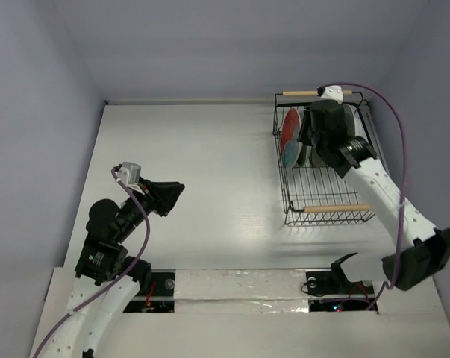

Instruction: Unload the plates from the dish rack

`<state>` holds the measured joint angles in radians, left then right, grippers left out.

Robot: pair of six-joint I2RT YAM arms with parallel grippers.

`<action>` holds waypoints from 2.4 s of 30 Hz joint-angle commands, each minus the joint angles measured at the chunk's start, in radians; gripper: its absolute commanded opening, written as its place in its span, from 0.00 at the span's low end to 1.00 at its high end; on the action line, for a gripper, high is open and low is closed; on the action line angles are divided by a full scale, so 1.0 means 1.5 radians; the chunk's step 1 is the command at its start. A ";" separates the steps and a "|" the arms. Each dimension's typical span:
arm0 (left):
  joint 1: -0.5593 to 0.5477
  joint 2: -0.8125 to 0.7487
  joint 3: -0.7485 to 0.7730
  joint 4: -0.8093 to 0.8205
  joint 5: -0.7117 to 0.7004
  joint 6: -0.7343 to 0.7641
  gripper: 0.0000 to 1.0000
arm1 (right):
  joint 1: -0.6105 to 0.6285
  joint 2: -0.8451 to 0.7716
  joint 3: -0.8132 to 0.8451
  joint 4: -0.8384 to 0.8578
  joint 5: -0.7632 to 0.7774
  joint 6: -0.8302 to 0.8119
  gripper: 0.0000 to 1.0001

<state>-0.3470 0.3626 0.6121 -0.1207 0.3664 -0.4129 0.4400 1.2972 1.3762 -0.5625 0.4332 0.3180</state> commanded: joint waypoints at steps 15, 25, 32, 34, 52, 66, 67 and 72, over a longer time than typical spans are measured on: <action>-0.003 -0.014 0.001 0.022 -0.010 -0.008 0.35 | 0.002 0.254 0.189 -0.056 0.153 -0.065 0.35; -0.003 -0.013 0.001 0.023 -0.008 -0.007 0.36 | 0.002 0.332 0.237 -0.075 0.207 -0.082 0.33; -0.003 -0.016 0.001 0.023 -0.007 -0.007 0.36 | 0.002 0.372 0.251 -0.079 0.240 -0.085 0.19; -0.003 -0.017 0.001 0.023 -0.007 -0.008 0.36 | 0.002 0.365 0.252 -0.077 0.250 -0.087 0.13; -0.003 -0.017 -0.001 0.025 -0.007 -0.008 0.38 | 0.041 0.118 0.310 -0.053 0.253 -0.138 0.00; 0.009 -0.017 0.002 0.020 -0.012 -0.007 0.38 | 0.188 0.096 0.142 0.268 -0.192 0.145 0.00; 0.009 -0.019 0.006 0.017 -0.016 -0.004 0.37 | 0.188 0.113 0.137 0.292 -0.212 0.167 0.00; 0.009 -0.041 0.008 0.009 -0.036 -0.003 0.35 | 0.208 0.226 0.139 0.404 -0.273 0.253 0.00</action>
<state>-0.3382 0.3225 0.6121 -0.1345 0.3305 -0.4236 0.7368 1.6234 1.5581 -0.2779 0.1570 0.5293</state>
